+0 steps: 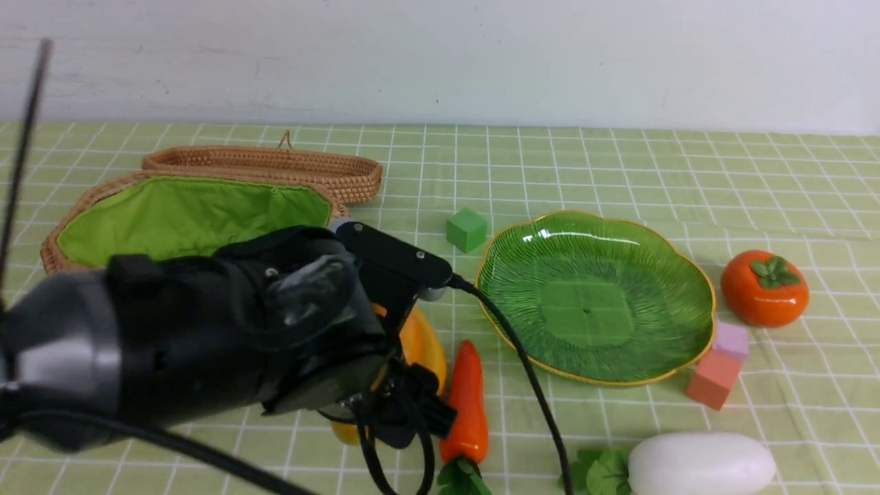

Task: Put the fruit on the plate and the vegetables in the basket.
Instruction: Grab the mango with your left arm and place it on the right plate

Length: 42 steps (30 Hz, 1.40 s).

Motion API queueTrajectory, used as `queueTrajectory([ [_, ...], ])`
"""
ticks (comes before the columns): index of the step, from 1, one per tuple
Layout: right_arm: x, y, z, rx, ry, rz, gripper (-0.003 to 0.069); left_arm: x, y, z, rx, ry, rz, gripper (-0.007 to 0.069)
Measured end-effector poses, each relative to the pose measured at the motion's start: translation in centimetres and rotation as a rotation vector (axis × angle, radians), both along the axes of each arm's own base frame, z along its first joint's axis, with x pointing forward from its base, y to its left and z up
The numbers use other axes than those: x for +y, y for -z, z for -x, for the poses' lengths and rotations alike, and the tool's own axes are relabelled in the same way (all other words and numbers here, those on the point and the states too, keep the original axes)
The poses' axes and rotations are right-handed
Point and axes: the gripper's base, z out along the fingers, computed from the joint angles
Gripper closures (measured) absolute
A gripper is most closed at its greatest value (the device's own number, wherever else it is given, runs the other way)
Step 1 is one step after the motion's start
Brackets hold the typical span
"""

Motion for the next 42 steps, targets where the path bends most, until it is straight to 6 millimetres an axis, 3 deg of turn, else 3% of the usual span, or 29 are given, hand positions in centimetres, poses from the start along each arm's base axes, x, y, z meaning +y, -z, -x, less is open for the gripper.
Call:
queueTrajectory([
  [4, -0.9, -0.3, -0.9, -0.064, 0.122, 0.021, 0.0421, -1.6, -2.8, 0.4, -0.111, 0.136, 0.095, 0.0111],
  [9, -1.9, -0.4, -1.5, -0.080, 0.265, 0.033, 0.0421, -6.1, -4.4, -2.2, -0.282, 0.336, 0.192, 0.0111],
  [11, -2.1, -0.4, -1.6, -0.075, 0.288, 0.034, 0.0421, -7.4, -4.2, -3.2, -0.302, 0.364, 0.190, 0.0111],
  [13, -2.3, -0.3, -1.7, -0.059, 0.322, 0.029, 0.0421, -10.2, -3.0, -5.5, -0.316, 0.394, 0.174, 0.0111],
  [14, -2.3, -0.3, -1.7, -0.058, 0.323, 0.027, 0.0421, -10.4, -2.8, -5.6, -0.316, 0.395, 0.172, 0.0111],
  [16, -2.4, -0.1, -1.6, -0.037, 0.328, 0.030, 0.0421, -12.8, -0.7, -8.1, -0.313, 0.399, 0.151, 0.0111],
  [21, -2.3, 0.3, -1.3, 0.019, 0.321, 0.048, 0.0421, -15.3, 1.2, -11.7, -0.324, 0.370, 0.139, 0.0111],
  [29, -2.3, 0.7, -1.1, 0.058, 0.311, 0.066, 0.0421, -16.5, 4.8, -13.2, -0.292, 0.366, 0.103, 0.0108],
  [32, -2.3, 0.7, -1.1, 0.058, 0.311, 0.066, 0.0420, -16.5, 4.9, -13.2, -0.290, 0.366, 0.100, 0.0052],
  [35, -2.3, 0.7, -1.1, 0.058, 0.311, 0.066, 0.0420, -16.4, 4.1, -13.2, -0.301, 0.364, 0.109, -0.0024],
  [36, -2.3, 0.7, -1.1, 0.058, 0.311, 0.066, 0.0420, -16.4, 4.1, -13.2, -0.301, 0.364, 0.109, -0.0024],
  [42, -2.3, 0.7, -1.1, 0.057, 0.311, 0.065, 0.0420, -14.6, -0.4, -11.9, -0.251, 0.279, 0.118, -0.0029],
])
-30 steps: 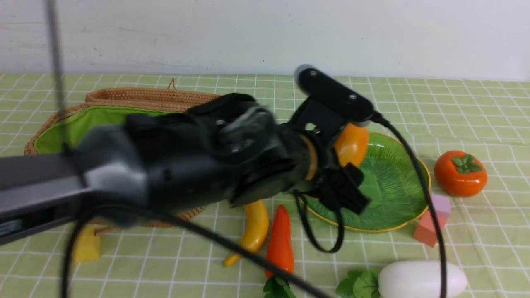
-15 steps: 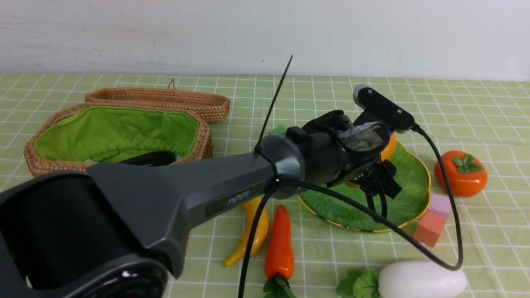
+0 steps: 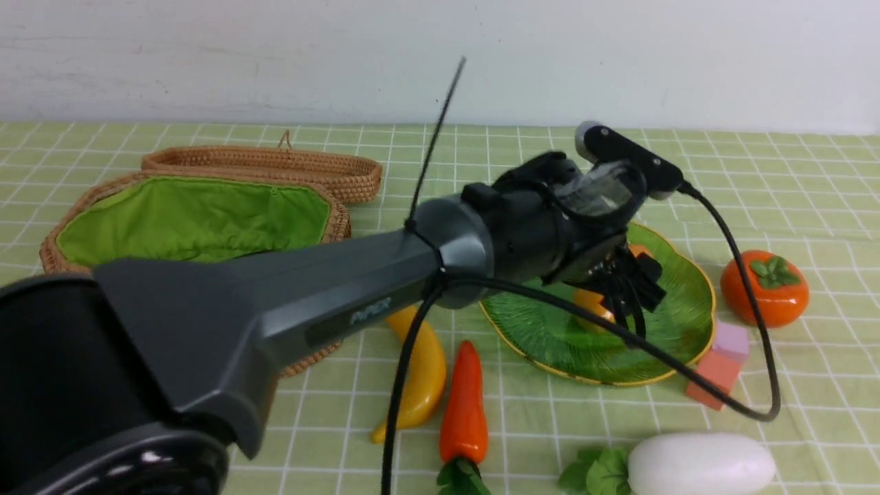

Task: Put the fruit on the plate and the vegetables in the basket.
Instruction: Grab the mango with your left arm and place it on the right plate, then use the left arm to grab a banana and put it into the right plate

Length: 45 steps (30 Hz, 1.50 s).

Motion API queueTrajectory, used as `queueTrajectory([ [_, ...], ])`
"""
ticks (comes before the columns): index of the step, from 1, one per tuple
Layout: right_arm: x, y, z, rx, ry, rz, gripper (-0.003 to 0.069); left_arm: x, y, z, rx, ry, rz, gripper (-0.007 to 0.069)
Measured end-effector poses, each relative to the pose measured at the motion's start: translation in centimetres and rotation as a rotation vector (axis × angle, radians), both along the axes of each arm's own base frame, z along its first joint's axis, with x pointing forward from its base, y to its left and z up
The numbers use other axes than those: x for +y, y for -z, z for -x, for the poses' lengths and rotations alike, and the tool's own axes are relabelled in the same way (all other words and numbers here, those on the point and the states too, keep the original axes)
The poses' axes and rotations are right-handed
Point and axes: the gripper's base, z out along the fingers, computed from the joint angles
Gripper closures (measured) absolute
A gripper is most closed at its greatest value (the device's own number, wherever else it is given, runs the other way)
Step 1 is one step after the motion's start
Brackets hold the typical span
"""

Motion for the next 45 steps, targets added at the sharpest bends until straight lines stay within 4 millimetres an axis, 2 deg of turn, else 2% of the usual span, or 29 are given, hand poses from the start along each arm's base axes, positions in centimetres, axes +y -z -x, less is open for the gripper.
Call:
queueTrajectory([
  [1, 0.0, 0.0, 0.0, 0.000, 0.000, 0.000, 0.0420, 1.1, -1.9, 0.8, 0.046, -0.044, -0.013, -0.0009],
  [4, 0.0, 0.0, 0.0, 0.003, -0.001, 0.001, 0.0420, 3.5, -5.9, 2.8, 0.112, -0.109, -0.031, 0.0053],
  [5, 0.0, 0.0, 0.0, 0.006, -0.002, 0.001, 0.0420, 3.6, -5.9, 2.8, 0.119, -0.112, -0.039, 0.0053],
  [6, 0.0, 0.1, 0.1, 0.009, -0.002, 0.002, 0.0420, 4.7, -7.7, 3.7, 0.134, -0.135, -0.044, 0.0098],
  [9, 0.0, 0.1, 0.1, 0.013, -0.003, 0.003, 0.0420, 6.8, -11.0, 5.5, 0.150, -0.169, -0.043, 0.0208],
  [11, 0.0, 0.1, 0.1, 0.014, -0.004, 0.004, 0.0420, 7.8, -12.5, 6.4, 0.158, -0.180, -0.033, 0.0297],
  [12, 0.0, 0.1, 0.1, 0.014, -0.004, 0.004, 0.0420, 8.4, -13.4, 6.9, 0.158, -0.185, -0.024, 0.0370],
  [13, 0.0, 0.1, 0.1, 0.014, -0.004, 0.004, 0.0420, 8.4, -13.3, 6.9, 0.160, -0.186, -0.026, 0.0370],
  [14, 0.0, 0.1, 0.1, 0.014, -0.004, 0.004, 0.0420, 9.0, -14.0, 7.4, 0.164, -0.193, -0.027, 0.0460],
  [15, 0.0, 0.1, 0.1, 0.014, -0.004, 0.004, 0.0420, 9.1, -14.2, 7.5, 0.167, -0.196, -0.028, 0.0489],
  [17, 0.0, 0.1, 0.1, 0.014, -0.004, 0.004, 0.0420, 9.5, -14.4, 7.8, 0.182, -0.205, -0.039, 0.0594],
  [20, 0.0, 0.1, 0.1, 0.014, -0.004, 0.004, 0.0420, 9.8, -14.4, 8.1, 0.207, -0.216, -0.060, 0.0638],
  [26, 0.0, 0.1, 0.1, 0.014, -0.004, 0.004, 0.0420, 9.9, -14.3, 8.4, 0.234, -0.214, -0.059, 0.0638],
  [31, 0.0, 0.1, 0.1, 0.016, -0.004, 0.005, 0.0420, 10.7, -13.4, 9.6, 0.298, -0.204, -0.069, 0.0638],
  [34, 0.0, 0.2, 0.2, 0.030, -0.007, 0.009, 0.0420, 11.9, -10.9, 11.3, 0.386, -0.199, -0.117, 0.0638],
  [35, 0.0, 0.2, 0.2, 0.030, -0.007, 0.009, 0.0420, 12.0, -10.7, 11.3, 0.393, -0.200, -0.122, 0.0638],
  [36, 0.0, 0.3, 0.2, 0.035, -0.008, 0.011, 0.0420, 12.2, -9.1, 11.7, 0.433, -0.197, -0.134, 0.0638],
  [38, 0.0, 0.3, 0.2, 0.036, -0.008, 0.011, 0.0420, 12.2, -7.4, 11.6, 0.475, -0.196, -0.116, 0.0638],
  [45, 0.0, 0.3, 0.2, 0.038, -0.008, 0.012, 0.0420, 12.6, -2.0, 7.1, 0.583, -0.210, -0.103, 0.0638],
])
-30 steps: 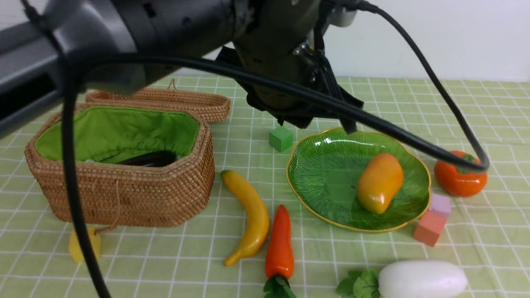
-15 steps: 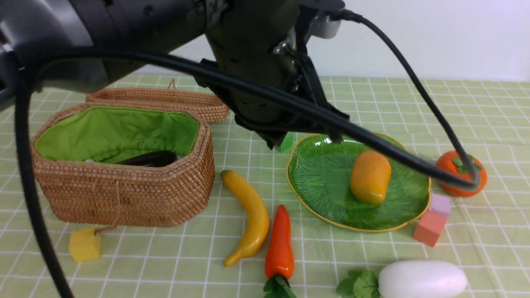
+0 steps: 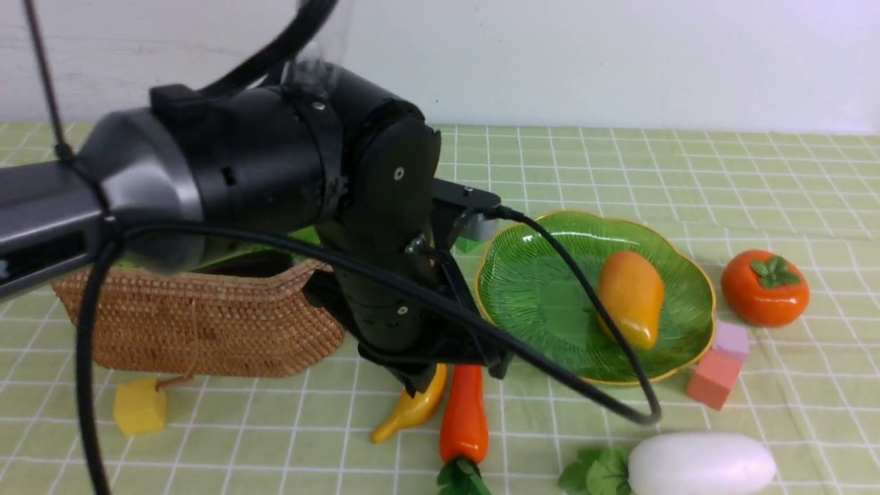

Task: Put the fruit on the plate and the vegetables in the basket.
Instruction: Use the left arm to grab a banana and put it into the right plate

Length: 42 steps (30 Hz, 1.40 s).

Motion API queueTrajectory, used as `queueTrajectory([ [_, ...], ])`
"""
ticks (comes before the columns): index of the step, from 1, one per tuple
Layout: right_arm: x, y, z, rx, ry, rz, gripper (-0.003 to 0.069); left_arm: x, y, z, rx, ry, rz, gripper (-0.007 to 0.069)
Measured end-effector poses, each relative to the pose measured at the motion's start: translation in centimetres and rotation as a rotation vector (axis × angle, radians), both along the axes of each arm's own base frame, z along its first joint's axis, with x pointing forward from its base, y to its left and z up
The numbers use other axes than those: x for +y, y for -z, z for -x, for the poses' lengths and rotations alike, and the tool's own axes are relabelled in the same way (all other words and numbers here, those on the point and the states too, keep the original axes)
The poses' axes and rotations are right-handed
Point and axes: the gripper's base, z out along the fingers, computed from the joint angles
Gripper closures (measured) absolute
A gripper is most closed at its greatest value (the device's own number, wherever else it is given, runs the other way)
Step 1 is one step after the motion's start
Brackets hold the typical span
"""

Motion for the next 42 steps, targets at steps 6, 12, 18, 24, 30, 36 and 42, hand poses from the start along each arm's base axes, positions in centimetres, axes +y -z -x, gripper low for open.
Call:
queueTrajectory([
  [6, 0.0, 0.0, 0.0, -0.004, 0.001, -0.001, 0.0420, 0.2, 3.5, -2.3, 0.062, 0.078, -0.008, 0.0554],
  [12, 0.0, -0.1, 0.0, -0.007, 0.001, -0.002, 0.0420, -0.5, 5.4, -3.4, 0.011, 0.163, -0.017, 0.0277],
  [18, 0.0, -0.1, 0.0, -0.007, 0.001, -0.002, 0.0420, -0.5, 7.3, -4.3, -0.005, 0.190, -0.079, 0.0167],
  [24, 0.0, -0.1, 0.0, -0.008, 0.002, -0.002, 0.0420, -0.4, 9.1, -5.1, -0.032, 0.221, -0.143, 0.0183],
  [30, 0.0, -0.1, 0.0, -0.008, 0.002, -0.002, 0.0420, -0.9, 10.3, -5.6, -0.040, 0.214, -0.123, 0.0215],
  [36, 0.0, -0.1, 0.0, -0.007, 0.001, -0.002, 0.0420, -1.0, 11.0, -5.7, -0.021, 0.167, -0.118, 0.0333],
  [42, 0.0, -0.1, 0.0, -0.007, 0.001, -0.002, 0.0420, -0.5, 9.3, -5.7, -0.036, 0.143, -0.152, 0.0332],
])
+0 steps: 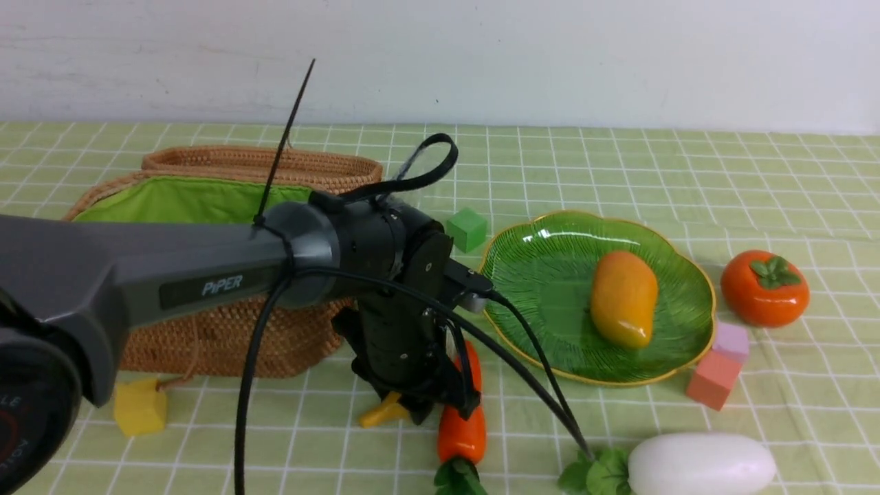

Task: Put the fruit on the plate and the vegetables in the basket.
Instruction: Use the left arm to grab a banana and put it into the right plate

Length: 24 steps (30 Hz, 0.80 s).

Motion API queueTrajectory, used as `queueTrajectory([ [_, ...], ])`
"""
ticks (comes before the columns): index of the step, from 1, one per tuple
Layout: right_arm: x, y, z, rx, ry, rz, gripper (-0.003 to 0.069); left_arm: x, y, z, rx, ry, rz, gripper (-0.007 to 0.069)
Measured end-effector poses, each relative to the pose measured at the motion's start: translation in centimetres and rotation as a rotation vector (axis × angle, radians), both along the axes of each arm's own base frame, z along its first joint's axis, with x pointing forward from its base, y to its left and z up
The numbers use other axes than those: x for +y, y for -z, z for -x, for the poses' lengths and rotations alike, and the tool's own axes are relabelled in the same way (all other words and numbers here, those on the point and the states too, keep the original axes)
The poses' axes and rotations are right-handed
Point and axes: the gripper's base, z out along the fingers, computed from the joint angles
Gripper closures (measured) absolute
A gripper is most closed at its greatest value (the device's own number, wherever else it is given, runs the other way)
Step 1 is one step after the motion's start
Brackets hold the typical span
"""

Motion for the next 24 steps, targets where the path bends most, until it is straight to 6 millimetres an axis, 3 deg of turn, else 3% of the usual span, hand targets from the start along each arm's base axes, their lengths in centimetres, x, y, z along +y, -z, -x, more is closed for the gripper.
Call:
queueTrajectory([
  [2, 0.0, -0.1, 0.0, -0.007, 0.000, -0.006, 0.0420, 0.0, -2.4, -0.1, -0.040, -0.001, 0.025, 0.0332],
  [3, 0.0, -0.1, 0.0, -0.007, 0.000, -0.005, 0.0420, 0.0, -2.7, -0.1, -0.046, -0.001, 0.029, 0.0332],
  [5, 0.1, -0.3, -0.1, -0.032, -0.007, -0.010, 0.0420, -0.1, -6.4, -0.1, -0.119, 0.012, 0.089, 0.0332],
  [8, 0.4, -0.6, -0.2, -0.082, -0.050, -0.013, 0.0420, -0.5, -10.4, 0.1, -0.198, 0.092, 0.166, 0.0332],
  [11, 0.9, -1.0, -0.2, -0.127, -0.118, -0.020, 0.0420, -1.2, -12.2, 0.2, -0.235, 0.236, 0.212, 0.0332],
  [17, 1.7, -1.3, 0.1, -0.211, -0.269, 0.027, 0.0420, -2.9, -11.4, -0.2, -0.345, 0.679, 0.189, 0.0332],
  [21, 1.9, -1.4, 0.2, -0.227, -0.299, 0.031, 0.0420, -4.0, -10.0, -1.0, -0.404, 0.779, 0.207, 0.0332],
  [24, 2.0, -1.4, 0.3, -0.222, -0.307, 0.018, 0.0420, -5.0, -7.7, -2.2, -0.429, 0.798, 0.222, 0.0332],
])
